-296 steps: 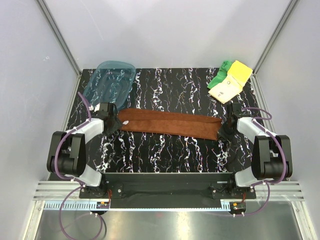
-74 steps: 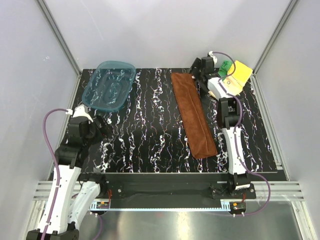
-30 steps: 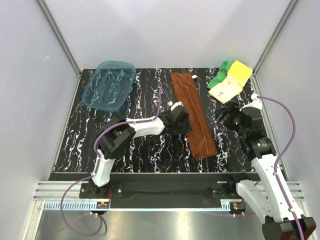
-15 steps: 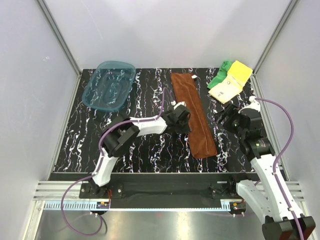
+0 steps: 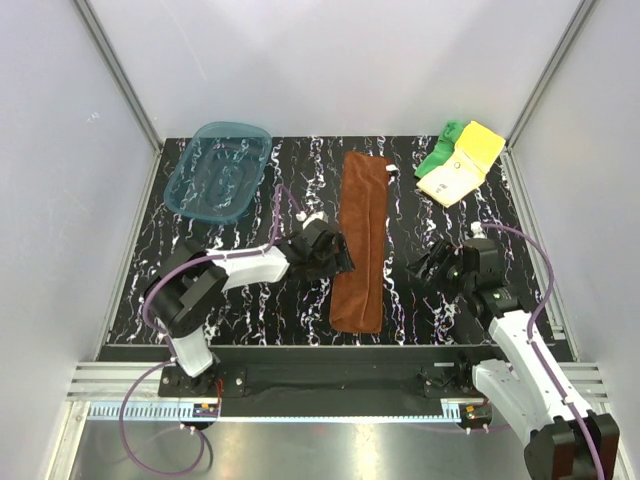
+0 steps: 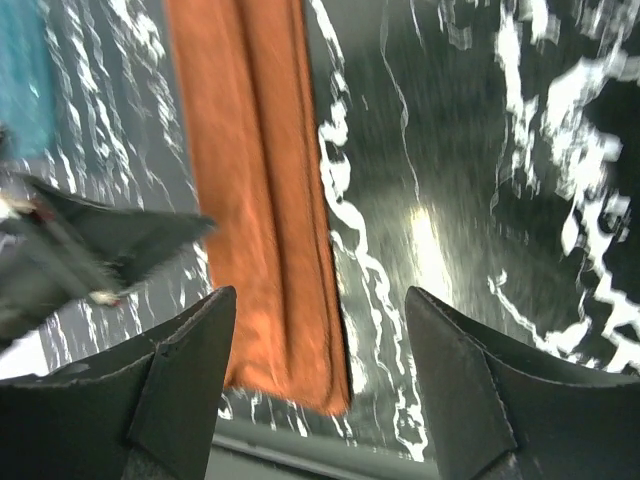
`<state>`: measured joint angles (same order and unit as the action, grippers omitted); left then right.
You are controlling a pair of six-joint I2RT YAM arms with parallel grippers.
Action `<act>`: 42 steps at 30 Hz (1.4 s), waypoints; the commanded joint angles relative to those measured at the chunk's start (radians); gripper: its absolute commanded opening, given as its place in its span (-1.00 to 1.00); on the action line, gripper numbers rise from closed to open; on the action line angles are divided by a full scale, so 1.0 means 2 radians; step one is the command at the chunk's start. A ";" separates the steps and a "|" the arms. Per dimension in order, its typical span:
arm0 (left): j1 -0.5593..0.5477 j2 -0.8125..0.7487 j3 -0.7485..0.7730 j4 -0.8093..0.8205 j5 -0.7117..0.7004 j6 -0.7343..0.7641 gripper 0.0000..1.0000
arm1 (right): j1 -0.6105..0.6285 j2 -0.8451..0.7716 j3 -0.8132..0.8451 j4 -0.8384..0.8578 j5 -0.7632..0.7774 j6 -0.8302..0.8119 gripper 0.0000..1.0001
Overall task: Roll the towels
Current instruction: Fold the towel
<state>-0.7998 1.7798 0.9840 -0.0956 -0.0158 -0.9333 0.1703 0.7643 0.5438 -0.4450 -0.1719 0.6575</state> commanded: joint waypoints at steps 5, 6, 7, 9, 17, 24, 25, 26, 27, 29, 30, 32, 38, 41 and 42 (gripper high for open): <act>0.000 -0.050 -0.055 -0.031 -0.036 0.004 0.83 | 0.018 -0.032 -0.039 0.019 -0.077 0.049 0.49; 0.001 -0.059 -0.058 -0.043 -0.041 0.005 0.82 | 0.024 -0.034 -0.051 0.025 -0.087 0.059 0.47; 0.000 -0.084 -0.061 -0.052 -0.052 0.006 0.79 | 0.043 -0.037 -0.059 0.031 -0.088 0.070 0.41; 0.001 -0.110 -0.066 -0.069 -0.061 0.007 0.77 | 0.073 -0.040 -0.080 0.048 -0.074 0.105 0.23; -0.007 -0.261 -0.169 -0.064 -0.047 -0.010 0.56 | 0.295 0.068 -0.092 0.096 0.063 0.203 0.06; -0.037 -0.287 -0.222 -0.055 -0.053 -0.023 0.53 | 0.300 0.034 -0.096 0.068 0.111 0.201 -0.10; -0.039 -0.287 -0.228 -0.051 -0.053 -0.025 0.52 | 0.300 0.028 -0.094 0.063 0.112 0.200 -0.11; -0.040 -0.286 -0.233 -0.047 -0.052 -0.028 0.52 | 0.301 0.020 -0.092 0.061 0.113 0.198 -0.13; -0.041 -0.284 -0.237 -0.037 -0.050 -0.029 0.52 | 0.301 0.019 -0.089 0.059 0.112 0.198 -0.14; -0.042 -0.278 -0.242 -0.032 -0.049 -0.033 0.51 | 0.300 0.026 -0.089 0.061 0.108 0.199 -0.15; -0.043 -0.276 -0.242 -0.029 -0.047 -0.033 0.51 | 0.300 0.032 -0.089 0.070 0.101 0.200 -0.16; -0.043 -0.276 -0.238 -0.029 -0.047 -0.032 0.50 | 0.301 0.053 -0.089 0.074 0.096 0.204 -0.18; -0.044 -0.288 -0.238 -0.040 -0.059 -0.027 0.50 | 0.307 0.088 -0.081 0.060 0.104 0.216 -0.24; -0.044 -0.289 -0.240 -0.040 -0.060 -0.025 0.50 | 0.311 0.089 -0.092 0.090 0.096 0.226 -0.25; -0.044 -0.288 -0.242 -0.040 -0.060 -0.025 0.50 | 0.314 0.090 -0.093 0.096 0.096 0.227 -0.25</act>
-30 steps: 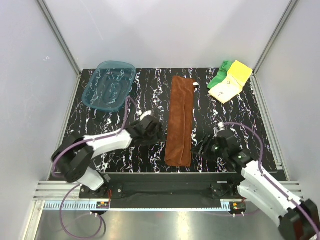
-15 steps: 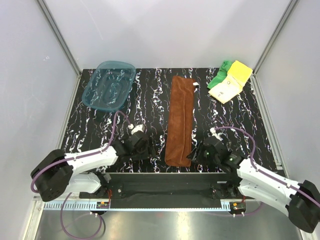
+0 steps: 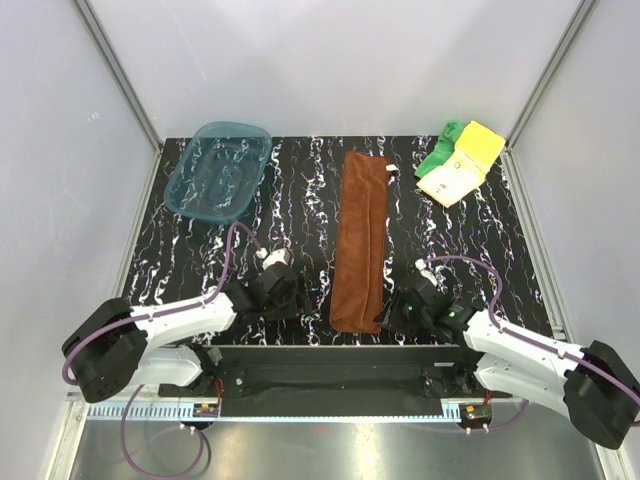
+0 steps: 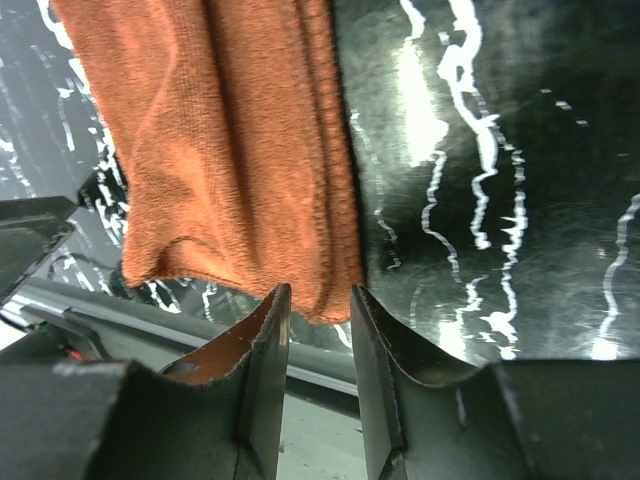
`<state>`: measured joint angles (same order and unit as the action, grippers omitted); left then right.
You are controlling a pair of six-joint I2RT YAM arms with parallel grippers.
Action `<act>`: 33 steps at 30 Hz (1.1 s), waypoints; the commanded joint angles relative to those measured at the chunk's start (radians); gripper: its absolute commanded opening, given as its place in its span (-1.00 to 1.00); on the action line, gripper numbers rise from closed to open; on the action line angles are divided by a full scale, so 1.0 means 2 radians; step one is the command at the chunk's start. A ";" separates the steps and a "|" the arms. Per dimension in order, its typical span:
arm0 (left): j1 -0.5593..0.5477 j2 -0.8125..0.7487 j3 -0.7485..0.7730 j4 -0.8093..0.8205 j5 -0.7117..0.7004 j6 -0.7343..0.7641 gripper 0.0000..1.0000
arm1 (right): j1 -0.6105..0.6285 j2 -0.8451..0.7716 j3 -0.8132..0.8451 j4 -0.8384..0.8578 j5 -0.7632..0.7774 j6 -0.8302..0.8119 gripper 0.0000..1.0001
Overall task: Roll the towels
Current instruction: Fold the towel
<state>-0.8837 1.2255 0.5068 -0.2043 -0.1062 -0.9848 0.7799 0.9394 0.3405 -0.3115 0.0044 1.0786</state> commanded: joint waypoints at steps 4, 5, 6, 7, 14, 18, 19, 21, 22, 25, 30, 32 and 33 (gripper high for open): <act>-0.002 -0.009 -0.005 0.014 -0.016 0.002 0.50 | 0.014 0.004 0.016 0.034 0.011 0.017 -0.26; -0.002 -0.009 -0.005 0.015 -0.016 0.001 0.50 | 0.015 0.007 0.018 0.033 0.011 0.015 -0.26; -0.002 -0.011 -0.006 0.014 -0.016 0.001 0.50 | 0.016 0.010 0.022 0.028 0.010 0.014 -0.26; -0.002 -0.012 -0.005 0.013 -0.015 -0.001 0.48 | 0.017 0.011 0.025 0.022 0.010 0.012 -0.26; -0.025 -0.007 -0.010 0.058 0.010 0.002 0.49 | 0.019 -0.055 0.025 -0.086 0.068 0.004 -0.29; -0.036 0.031 -0.003 0.089 0.022 -0.009 0.51 | 0.019 -0.065 0.005 -0.069 0.061 0.014 -0.24; -0.036 0.038 -0.002 0.095 0.025 -0.014 0.52 | 0.019 -0.053 0.002 -0.061 0.058 0.014 -0.24; -0.036 0.055 0.010 0.101 0.026 -0.016 0.53 | 0.019 -0.036 -0.002 -0.033 0.050 0.014 -0.24; -0.036 0.059 0.016 0.101 0.027 -0.015 0.52 | 0.019 -0.024 -0.003 -0.024 0.047 0.013 -0.24; -0.036 0.075 0.032 0.096 0.026 -0.009 0.52 | 0.020 -0.013 -0.006 0.009 0.032 0.012 -0.24; -0.036 0.087 0.037 0.095 0.023 -0.008 0.52 | 0.020 0.004 -0.005 0.036 0.025 0.009 -0.23; -0.036 0.096 0.035 0.101 0.025 -0.011 0.52 | 0.020 0.010 -0.005 0.042 0.025 0.010 -0.23; -0.036 0.099 0.035 0.101 0.030 -0.012 0.52 | 0.020 0.013 -0.007 0.045 0.025 0.010 -0.22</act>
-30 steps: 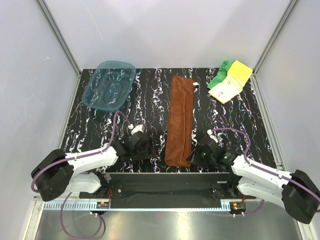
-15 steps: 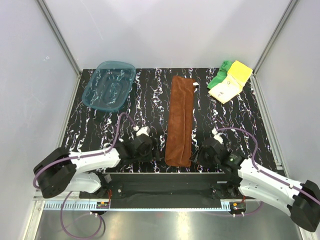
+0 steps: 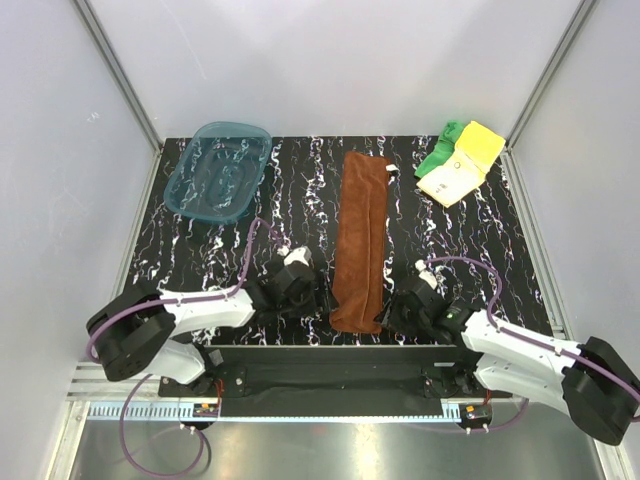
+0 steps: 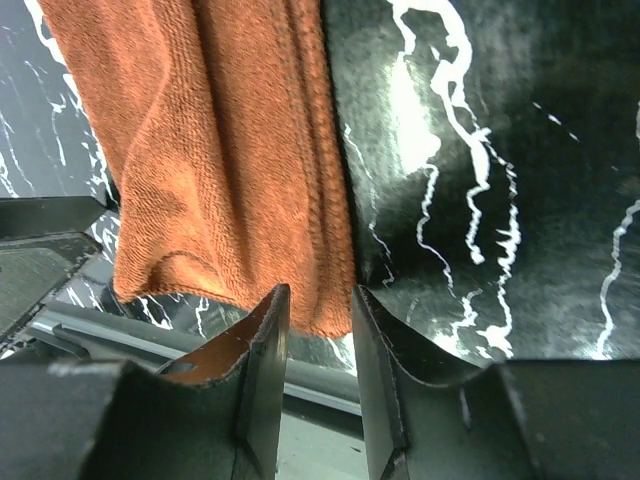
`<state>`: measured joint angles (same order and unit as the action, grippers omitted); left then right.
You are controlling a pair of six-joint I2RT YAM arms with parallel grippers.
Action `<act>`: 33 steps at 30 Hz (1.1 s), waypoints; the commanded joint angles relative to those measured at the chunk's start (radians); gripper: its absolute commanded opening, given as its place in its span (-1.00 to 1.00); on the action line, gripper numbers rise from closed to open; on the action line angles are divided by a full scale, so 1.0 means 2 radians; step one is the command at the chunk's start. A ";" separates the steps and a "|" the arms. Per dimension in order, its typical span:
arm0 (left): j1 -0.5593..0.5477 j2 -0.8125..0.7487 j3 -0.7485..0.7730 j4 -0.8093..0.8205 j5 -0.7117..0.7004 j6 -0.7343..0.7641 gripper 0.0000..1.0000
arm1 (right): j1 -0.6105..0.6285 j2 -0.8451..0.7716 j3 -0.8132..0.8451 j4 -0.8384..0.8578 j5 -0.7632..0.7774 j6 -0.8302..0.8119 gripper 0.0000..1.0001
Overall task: Roll the towels
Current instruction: Fold the towel
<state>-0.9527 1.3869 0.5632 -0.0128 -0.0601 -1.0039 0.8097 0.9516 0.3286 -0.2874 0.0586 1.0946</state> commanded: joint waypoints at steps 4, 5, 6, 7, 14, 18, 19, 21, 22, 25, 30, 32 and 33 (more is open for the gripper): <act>-0.004 0.030 -0.004 0.034 0.020 -0.012 0.50 | 0.005 0.022 -0.009 0.053 -0.008 0.004 -0.22; -0.006 0.033 -0.008 0.039 0.021 -0.013 0.48 | 0.005 0.028 -0.009 0.053 -0.008 0.006 -0.22; -0.008 0.034 -0.009 0.041 0.022 -0.013 0.46 | 0.005 0.031 -0.009 0.055 -0.008 0.006 -0.23; -0.010 0.034 -0.010 0.042 0.022 -0.017 0.43 | 0.005 0.033 -0.010 0.056 -0.009 0.006 -0.23; -0.039 0.042 -0.022 0.055 0.022 -0.029 0.07 | 0.005 0.014 -0.023 0.048 -0.017 0.009 -0.69; -0.046 0.040 -0.042 0.062 0.022 -0.034 -0.26 | 0.006 -0.019 -0.032 0.018 -0.018 0.011 -0.90; -0.047 0.038 -0.050 0.062 0.023 -0.036 -0.30 | 0.005 -0.035 -0.034 0.011 -0.018 0.013 -0.92; -0.047 0.031 -0.057 0.060 0.024 -0.037 -0.37 | 0.005 -0.054 -0.039 -0.012 -0.017 0.016 -0.93; -0.047 0.024 -0.061 0.059 0.023 -0.037 -0.40 | 0.005 -0.072 -0.041 -0.020 -0.015 0.018 -0.93; -0.047 0.014 -0.063 0.038 0.017 -0.034 -0.47 | 0.005 -0.100 -0.044 -0.044 -0.009 0.023 -0.95; -0.047 0.008 -0.051 0.014 0.010 -0.025 -0.33 | 0.005 -0.106 -0.028 -0.053 -0.002 0.026 -0.98; -0.047 0.004 -0.045 0.008 0.009 -0.021 0.13 | 0.005 -0.097 -0.014 -0.050 -0.002 0.026 -1.00; -0.047 0.003 -0.043 0.008 0.009 -0.020 0.31 | 0.005 -0.094 -0.009 -0.050 -0.002 0.024 -1.00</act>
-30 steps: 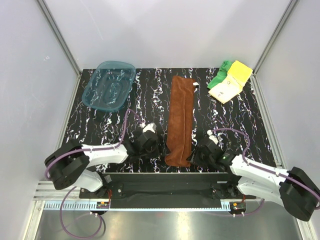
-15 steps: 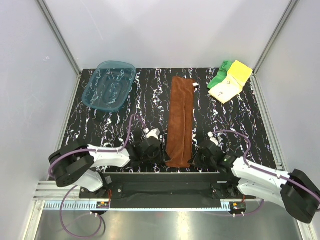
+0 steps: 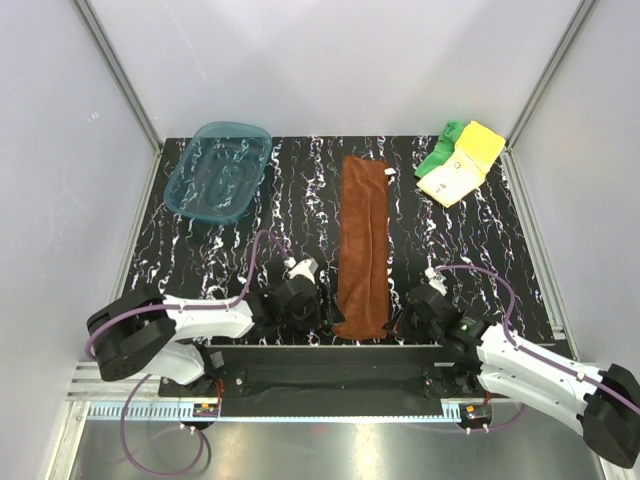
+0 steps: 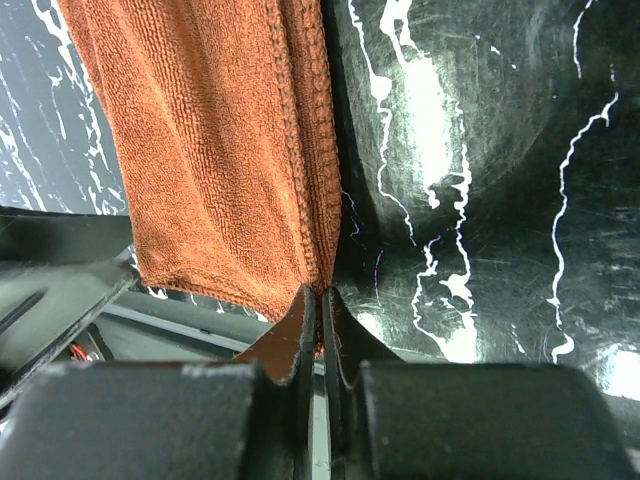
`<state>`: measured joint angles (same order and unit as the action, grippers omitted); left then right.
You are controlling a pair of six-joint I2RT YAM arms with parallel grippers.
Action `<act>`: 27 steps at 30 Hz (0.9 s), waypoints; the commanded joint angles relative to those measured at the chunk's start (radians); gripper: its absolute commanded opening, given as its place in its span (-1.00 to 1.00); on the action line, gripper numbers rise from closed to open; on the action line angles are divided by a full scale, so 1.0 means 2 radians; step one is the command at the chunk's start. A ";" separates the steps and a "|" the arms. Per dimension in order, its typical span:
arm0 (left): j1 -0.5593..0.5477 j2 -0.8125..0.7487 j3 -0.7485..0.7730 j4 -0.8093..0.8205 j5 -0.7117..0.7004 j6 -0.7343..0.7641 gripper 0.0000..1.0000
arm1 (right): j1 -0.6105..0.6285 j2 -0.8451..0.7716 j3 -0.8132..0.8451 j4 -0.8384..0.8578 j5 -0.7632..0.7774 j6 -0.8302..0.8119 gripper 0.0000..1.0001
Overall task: Roll the towels
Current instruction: Fold the towel, then roll the towel
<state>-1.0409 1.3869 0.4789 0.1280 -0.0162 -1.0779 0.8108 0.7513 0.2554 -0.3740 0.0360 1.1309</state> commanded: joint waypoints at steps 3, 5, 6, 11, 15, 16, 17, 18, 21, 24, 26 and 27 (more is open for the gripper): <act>-0.003 -0.009 0.008 -0.089 -0.019 0.021 0.67 | 0.005 0.019 0.049 -0.013 0.022 0.004 -1.00; -0.003 -0.018 0.011 -0.106 -0.026 0.024 0.68 | 0.004 0.024 0.064 -0.021 0.037 0.003 -1.00; -0.003 -0.024 0.013 -0.111 -0.029 0.024 0.68 | 0.005 0.025 0.070 -0.024 0.042 0.003 -1.00; -0.003 -0.059 0.024 -0.148 -0.048 0.030 0.68 | 0.004 0.042 0.115 -0.045 0.073 0.004 -1.00; -0.003 -0.077 0.032 -0.167 -0.054 0.036 0.68 | 0.002 0.068 0.146 -0.066 0.099 0.008 -1.00; -0.003 -0.080 0.034 -0.171 -0.053 0.037 0.67 | 0.001 0.083 0.154 -0.066 0.100 0.008 -1.00; -0.003 -0.084 0.037 -0.171 -0.052 0.040 0.67 | -0.005 0.091 0.159 -0.070 0.100 0.011 -1.00; -0.003 -0.084 0.040 -0.171 -0.051 0.043 0.66 | -0.009 0.099 0.163 -0.071 0.099 0.015 -1.00; -0.003 -0.086 0.047 -0.174 -0.044 0.056 0.65 | -0.033 0.132 0.178 -0.066 0.084 0.014 -1.00; -0.003 -0.078 0.053 -0.174 -0.039 0.072 0.64 | -0.075 0.157 0.187 -0.055 0.056 0.007 -1.00; -0.004 -0.071 0.057 -0.175 -0.034 0.083 0.64 | -0.100 0.170 0.191 -0.040 0.025 0.001 -1.00; -0.004 -0.065 0.058 -0.173 -0.033 0.086 0.63 | -0.120 0.173 0.193 -0.037 0.020 -0.002 -1.00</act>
<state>-1.0435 1.2404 0.5507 -0.2279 -0.0868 -0.9569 0.6411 1.0805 0.5915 -0.4828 0.1303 1.1400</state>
